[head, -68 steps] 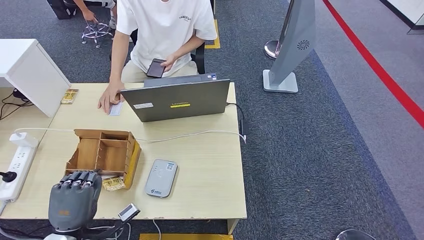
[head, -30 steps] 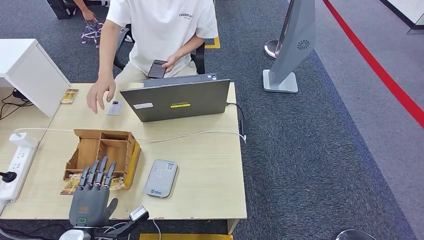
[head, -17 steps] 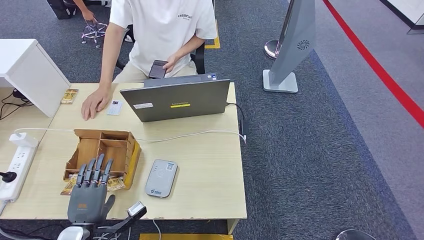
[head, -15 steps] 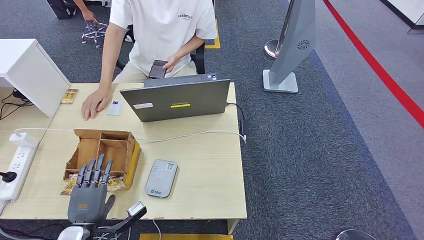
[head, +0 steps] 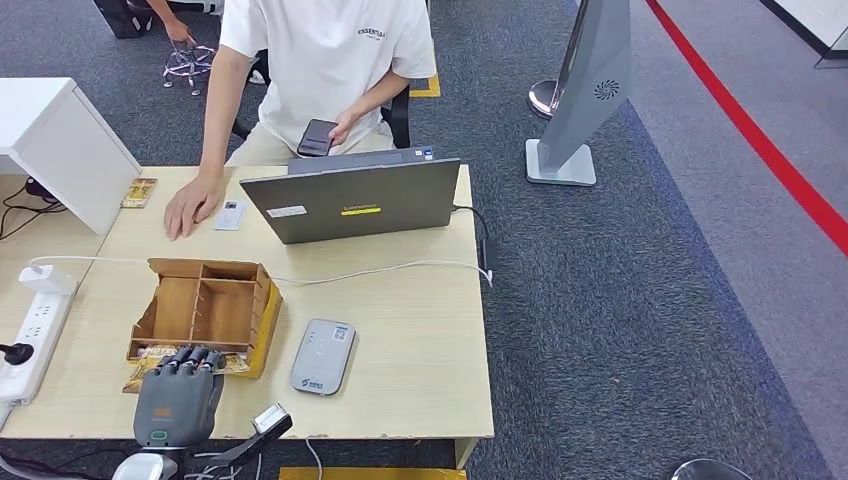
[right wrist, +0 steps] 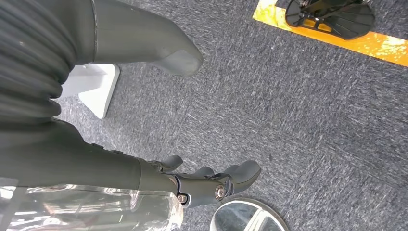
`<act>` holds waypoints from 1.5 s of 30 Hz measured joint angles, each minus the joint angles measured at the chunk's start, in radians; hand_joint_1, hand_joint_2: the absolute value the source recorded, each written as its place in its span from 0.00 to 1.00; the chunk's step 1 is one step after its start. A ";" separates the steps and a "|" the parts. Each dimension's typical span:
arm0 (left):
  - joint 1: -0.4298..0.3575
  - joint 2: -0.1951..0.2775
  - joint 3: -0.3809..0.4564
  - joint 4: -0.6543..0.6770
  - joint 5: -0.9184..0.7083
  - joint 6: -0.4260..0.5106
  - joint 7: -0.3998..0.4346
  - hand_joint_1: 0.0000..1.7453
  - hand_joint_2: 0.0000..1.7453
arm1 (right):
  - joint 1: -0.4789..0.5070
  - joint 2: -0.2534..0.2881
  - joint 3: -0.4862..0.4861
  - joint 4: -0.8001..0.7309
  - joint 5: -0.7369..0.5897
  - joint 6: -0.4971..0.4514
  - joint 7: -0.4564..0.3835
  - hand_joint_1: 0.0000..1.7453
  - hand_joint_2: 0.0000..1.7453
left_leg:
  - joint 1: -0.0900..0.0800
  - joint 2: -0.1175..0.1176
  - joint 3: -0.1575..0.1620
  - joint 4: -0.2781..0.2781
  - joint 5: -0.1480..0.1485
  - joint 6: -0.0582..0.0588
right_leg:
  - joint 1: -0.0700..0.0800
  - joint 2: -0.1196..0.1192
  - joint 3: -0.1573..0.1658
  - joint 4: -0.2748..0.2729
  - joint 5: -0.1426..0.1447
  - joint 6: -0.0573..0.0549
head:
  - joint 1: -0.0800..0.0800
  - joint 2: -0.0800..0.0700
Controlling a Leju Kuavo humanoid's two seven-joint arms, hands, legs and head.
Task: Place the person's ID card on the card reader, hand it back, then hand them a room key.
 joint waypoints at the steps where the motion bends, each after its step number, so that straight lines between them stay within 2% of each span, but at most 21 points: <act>1: 0.000 0.000 0.000 0.000 0.001 0.000 -0.001 1.00 1.00 | -0.001 0.000 -0.001 0.000 0.001 0.001 -0.001 0.00 1.00 | 0.000 0.000 0.000 0.000 0.000 0.000 | 0.000 0.000 0.000 0.000 0.000 0.000 | 0.000 0.000; 15: -0.001 0.000 0.003 0.001 0.002 -0.003 -0.003 1.00 1.00 | -0.008 0.000 -0.004 0.003 0.005 0.002 -0.003 0.00 1.00 | 0.000 0.000 0.000 0.000 0.000 0.000 | 0.000 0.000 0.000 0.000 0.000 0.000 | 0.000 0.000; 20: 0.008 0.000 0.004 -0.012 -0.034 0.035 0.002 1.00 1.00 | -0.009 0.000 -0.005 0.003 -0.008 -0.001 0.000 0.00 1.00 | 0.000 0.000 0.000 0.000 0.000 0.000 | 0.000 0.000 0.000 0.000 0.000 0.000 | 0.000 0.000; 25: 0.070 0.010 -0.002 -0.141 -0.101 0.064 0.029 1.00 1.00 | 0.018 0.000 0.000 -0.004 -0.096 -0.012 0.048 0.00 1.00 | 0.000 0.000 0.000 0.000 0.000 0.000 | 0.000 0.000 0.000 0.000 0.000 0.000 | 0.000 0.000; 30: 0.135 0.059 -0.036 -0.331 -0.126 0.096 0.050 1.00 1.00 | 0.066 0.000 0.024 -0.030 -0.191 -0.024 0.103 0.00 1.00 | 0.000 0.000 0.000 0.000 -0.001 0.000 | 0.000 0.000 0.000 0.000 -0.001 0.000 | 0.000 0.000; 36: 0.160 0.085 -0.052 -0.456 -0.128 0.136 0.005 1.00 1.00 | 0.100 0.000 0.053 -0.053 -0.243 -0.035 0.145 0.00 1.00 | 0.000 0.000 0.000 0.000 -0.001 0.000 | 0.000 0.000 -0.001 0.000 -0.001 0.000 | 0.000 0.000; 38: 0.132 0.088 -0.058 -0.488 -0.124 0.139 0.010 1.00 1.00 | 0.109 0.000 0.067 -0.060 -0.255 -0.038 0.157 0.00 1.00 | 0.000 -0.002 0.001 0.000 -0.001 0.000 | 0.000 -0.002 -0.002 0.000 -0.001 0.000 | 0.000 0.000; 40: 0.051 0.091 -0.068 -0.497 -0.097 0.107 0.028 1.00 1.00 | 0.110 0.000 0.080 -0.063 -0.241 -0.043 0.154 0.00 1.00 | 0.000 -0.005 0.000 0.000 0.002 0.000 | 0.000 -0.005 -0.002 0.000 -0.001 0.000 | 0.000 0.000; 42: -0.098 0.090 -0.073 -0.467 -0.058 0.043 0.041 1.00 1.00 | 0.097 0.001 0.091 -0.059 -0.195 -0.049 0.134 0.00 1.00 | 0.000 -0.011 -0.002 0.000 0.006 0.000 | 0.000 -0.010 -0.002 0.000 0.001 0.000 | 0.000 0.000; 45: -0.368 0.070 -0.073 -0.335 -0.030 -0.011 0.033 1.00 1.00 | 0.046 -0.001 0.107 -0.029 -0.134 -0.064 0.108 0.00 1.00 | 0.000 -0.014 -0.006 0.000 0.013 -0.003 | 0.000 -0.014 -0.003 0.000 0.008 -0.001 | 0.000 0.000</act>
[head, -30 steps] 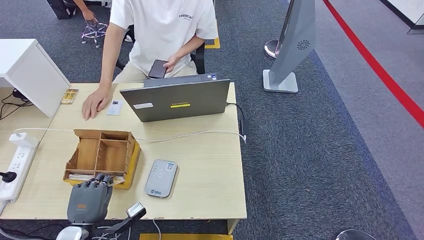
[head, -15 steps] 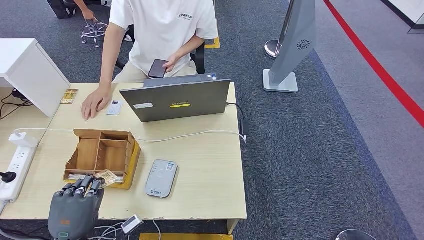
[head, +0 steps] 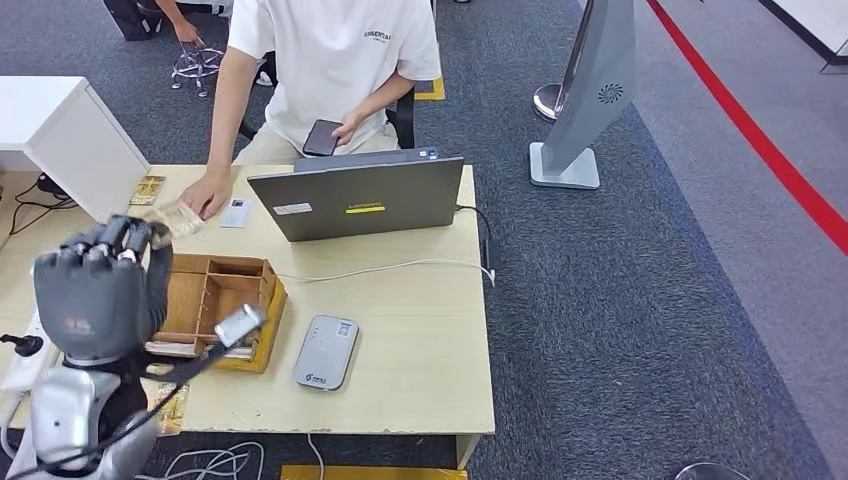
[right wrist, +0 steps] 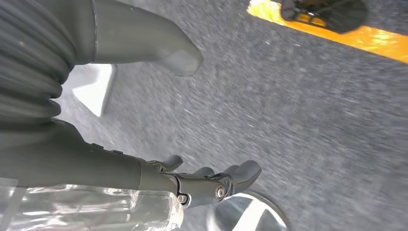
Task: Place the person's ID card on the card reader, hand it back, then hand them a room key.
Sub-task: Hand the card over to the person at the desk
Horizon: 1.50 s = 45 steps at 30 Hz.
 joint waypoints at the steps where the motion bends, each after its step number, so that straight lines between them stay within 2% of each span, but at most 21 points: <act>1: -0.074 -0.008 0.001 0.052 0.005 -0.002 -0.010 1.00 1.00 | -0.018 -0.002 0.005 0.014 0.010 -0.006 -0.002 0.00 1.00 | 0.000 0.001 0.000 0.000 0.001 -0.001 | 0.000 0.001 -0.001 0.000 0.002 -0.001 | 0.000 0.000; 3: -0.177 -0.024 0.002 0.134 0.006 -0.002 -0.023 1.00 1.00 | -0.039 -0.005 0.011 0.039 0.019 -0.012 -0.002 0.00 1.00 | 0.000 0.005 -0.001 0.000 0.003 -0.001 | 0.000 0.005 -0.002 0.000 0.005 -0.002 | 0.000 0.000; 5: -0.231 -0.036 0.002 0.182 -0.010 -0.001 -0.021 1.00 1.00 | -0.045 -0.006 0.014 0.052 0.021 -0.012 -0.005 0.00 1.00 | 0.000 0.007 0.000 0.000 0.003 -0.001 | 0.000 0.007 -0.003 0.000 0.006 -0.002 | 0.000 0.000; 7: -0.285 -0.045 0.002 0.238 -0.045 0.009 0.004 1.00 1.00 | -0.053 -0.011 0.019 0.067 0.020 -0.017 -0.007 0.00 1.00 | 0.000 0.007 -0.002 0.000 0.003 -0.001 | 0.000 0.007 -0.004 0.000 0.006 -0.002 | 0.000 0.000; 9: -0.374 -0.050 0.000 0.332 -0.076 0.035 0.056 1.00 1.00 | -0.075 -0.027 0.033 0.096 0.007 -0.034 0.004 0.00 1.00 | 0.000 0.008 -0.003 0.001 0.004 -0.001 | 0.001 0.007 -0.006 0.000 0.007 -0.002 | 0.001 0.000; 14: -0.626 -0.059 -0.056 0.744 -0.095 0.180 0.164 1.00 1.00 | -0.150 -0.125 0.117 0.247 -0.126 -0.132 0.082 0.00 1.00 | 0.001 0.011 -0.005 0.001 0.007 0.000 | 0.001 0.011 -0.008 0.000 0.010 -0.001 | 0.001 0.000; 17: -0.710 -0.066 -0.092 0.935 -0.097 0.212 0.189 1.00 1.00 | -0.164 -0.188 0.196 0.320 -0.235 -0.166 0.133 0.00 1.00 | 0.000 0.012 -0.005 0.001 0.007 0.000 | 0.001 0.013 -0.008 0.000 0.011 -0.001 | 0.005 0.000; 21: -0.747 -0.068 -0.112 1.062 -0.097 0.219 0.198 1.00 1.00 | -0.152 -0.257 0.306 0.370 -0.358 -0.195 0.187 0.00 1.00 | 0.000 0.013 -0.006 0.001 0.007 0.000 | 0.001 0.014 -0.010 0.000 0.010 -0.001 | 0.004 0.000; 24: -0.755 -0.068 -0.113 1.111 -0.097 0.220 0.196 1.00 1.00 | -0.147 -0.298 0.371 0.393 -0.393 -0.208 0.202 0.00 1.00 | 0.000 0.013 -0.007 0.000 0.007 0.000 | 0.001 0.013 -0.011 0.000 0.010 -0.001 | 0.004 0.000; 32: -0.770 -0.066 -0.113 1.168 -0.097 0.220 0.193 1.00 1.00 | -0.140 -0.341 0.441 0.423 -0.418 -0.219 0.212 0.00 1.00 | 0.000 0.012 -0.008 0.000 0.007 0.000 | 0.001 0.013 -0.011 0.000 0.010 -0.001 | 0.004 0.000; 38: -0.767 -0.049 -0.113 1.181 -0.096 0.221 0.178 1.00 1.00 | -0.126 -0.379 0.518 0.429 -0.522 -0.262 0.252 0.00 1.00 | 0.000 0.012 -0.008 0.000 0.007 0.000 | 0.001 0.013 -0.011 0.000 0.010 -0.001 | 0.003 0.000; 42: -0.762 -0.039 -0.107 1.184 -0.096 0.221 0.159 0.00 1.00 | -0.116 -0.406 0.572 0.429 -0.577 -0.288 0.273 0.00 1.00 | 0.000 0.012 -0.008 0.000 0.007 0.000 | 0.001 0.013 -0.011 0.000 0.010 -0.001 | 0.003 0.000; 45: -0.758 -0.034 -0.093 1.194 -0.092 0.221 0.135 0.00 1.00 | -0.108 -0.423 0.606 0.429 -0.606 -0.304 0.288 0.00 1.00 | 0.000 0.012 -0.009 0.000 0.007 0.000 | 0.001 0.012 -0.011 0.000 0.010 -0.001 | 0.003 0.000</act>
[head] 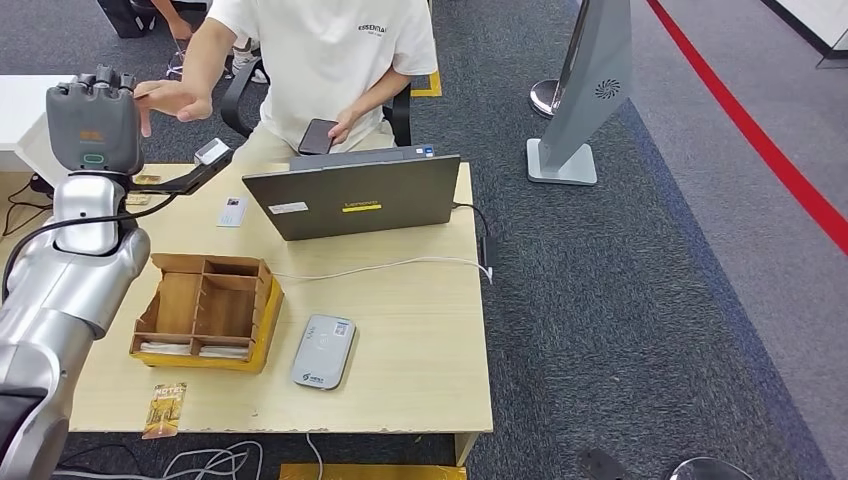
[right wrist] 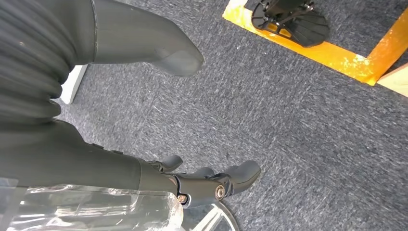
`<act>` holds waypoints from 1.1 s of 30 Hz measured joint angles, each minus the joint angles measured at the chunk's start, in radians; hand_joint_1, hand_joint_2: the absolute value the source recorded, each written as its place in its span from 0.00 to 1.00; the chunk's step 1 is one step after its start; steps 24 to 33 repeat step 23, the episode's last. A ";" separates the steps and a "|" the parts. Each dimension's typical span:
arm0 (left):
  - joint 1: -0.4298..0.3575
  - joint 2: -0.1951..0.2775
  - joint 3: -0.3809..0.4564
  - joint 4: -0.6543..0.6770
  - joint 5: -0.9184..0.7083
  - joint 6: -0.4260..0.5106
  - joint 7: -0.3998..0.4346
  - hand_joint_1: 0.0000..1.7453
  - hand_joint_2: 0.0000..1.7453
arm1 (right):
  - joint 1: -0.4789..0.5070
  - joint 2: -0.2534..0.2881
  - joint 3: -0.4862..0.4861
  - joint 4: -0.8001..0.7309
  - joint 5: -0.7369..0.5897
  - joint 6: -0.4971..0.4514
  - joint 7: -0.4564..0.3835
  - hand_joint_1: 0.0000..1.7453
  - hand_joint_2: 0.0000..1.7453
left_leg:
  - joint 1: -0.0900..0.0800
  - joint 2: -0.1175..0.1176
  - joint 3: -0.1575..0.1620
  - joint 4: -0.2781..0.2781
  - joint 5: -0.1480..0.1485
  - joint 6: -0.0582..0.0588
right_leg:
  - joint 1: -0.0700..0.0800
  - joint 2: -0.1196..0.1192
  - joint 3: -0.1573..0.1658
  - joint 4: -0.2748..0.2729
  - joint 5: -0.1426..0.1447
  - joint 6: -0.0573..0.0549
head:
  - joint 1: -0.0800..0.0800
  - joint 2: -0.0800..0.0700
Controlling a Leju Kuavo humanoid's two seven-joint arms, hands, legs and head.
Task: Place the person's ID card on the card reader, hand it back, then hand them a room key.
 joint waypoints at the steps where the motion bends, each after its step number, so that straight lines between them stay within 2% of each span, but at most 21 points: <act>1: 0.002 0.001 0.008 0.003 0.001 0.000 -0.008 0.00 1.00 | 0.002 -0.005 0.009 0.000 -0.008 -0.004 0.002 0.00 1.00 | 0.000 0.000 0.000 0.000 0.000 0.000 | 0.000 0.000 0.000 0.000 0.000 0.000 | 0.000 0.000; 7: 0.063 0.018 0.063 -0.024 -0.001 0.001 -0.058 0.00 1.00 | 0.027 -0.030 0.055 -0.008 -0.053 -0.023 0.022 0.00 1.00 | 0.000 0.000 0.000 0.000 0.000 0.000 | 0.000 0.000 0.000 0.000 0.000 0.000 | 0.000 0.000; 12: 0.206 0.026 0.147 -0.190 0.050 0.003 -0.180 0.00 1.00 | 0.073 -0.038 0.070 -0.042 -0.084 -0.037 0.045 0.00 1.00 | 0.000 0.000 0.000 0.000 -0.001 0.000 | 0.000 0.000 0.000 0.000 -0.001 0.000 | 0.000 0.000; 14: 0.319 0.031 0.197 -0.314 0.112 0.005 -0.251 0.00 1.00 | 0.108 -0.038 0.070 -0.074 -0.094 -0.038 0.060 0.00 1.00 | -0.001 0.002 0.001 -0.001 -0.004 -0.001 | -0.001 0.002 0.000 0.000 -0.002 0.000 | 0.001 0.000; 19: 0.703 0.048 0.370 -0.674 0.272 0.010 -0.413 0.00 1.00 | 0.219 -0.030 0.043 -0.162 -0.094 -0.018 0.077 0.00 1.00 | -0.001 0.010 0.006 -0.003 -0.011 -0.003 | -0.001 0.011 0.001 0.000 -0.008 -0.001 | -0.001 0.000; 22: 0.894 0.041 0.521 -0.830 0.371 0.010 -0.534 0.00 1.00 | 0.260 -0.012 0.005 -0.208 -0.060 0.020 0.069 0.00 1.00 | 0.000 0.011 0.007 -0.003 -0.014 -0.003 | -0.001 0.012 0.003 0.000 -0.011 -0.002 | 0.000 0.000; 23: 0.926 0.039 0.552 -0.854 0.393 0.010 -0.559 0.00 1.00 | 0.266 -0.008 -0.003 -0.216 -0.053 0.028 0.066 0.00 1.00 | 0.000 0.012 0.008 -0.004 -0.015 -0.003 | -0.001 0.012 0.003 0.000 -0.012 -0.003 | 0.000 0.000; 33: 0.926 0.039 0.552 -0.854 0.393 0.010 -0.559 0.00 1.00 | 0.266 -0.008 -0.003 -0.216 -0.053 0.028 0.066 0.00 1.00 | 0.000 0.012 0.008 -0.004 -0.015 -0.003 | -0.001 0.012 0.003 0.000 -0.012 -0.003 | 0.000 0.000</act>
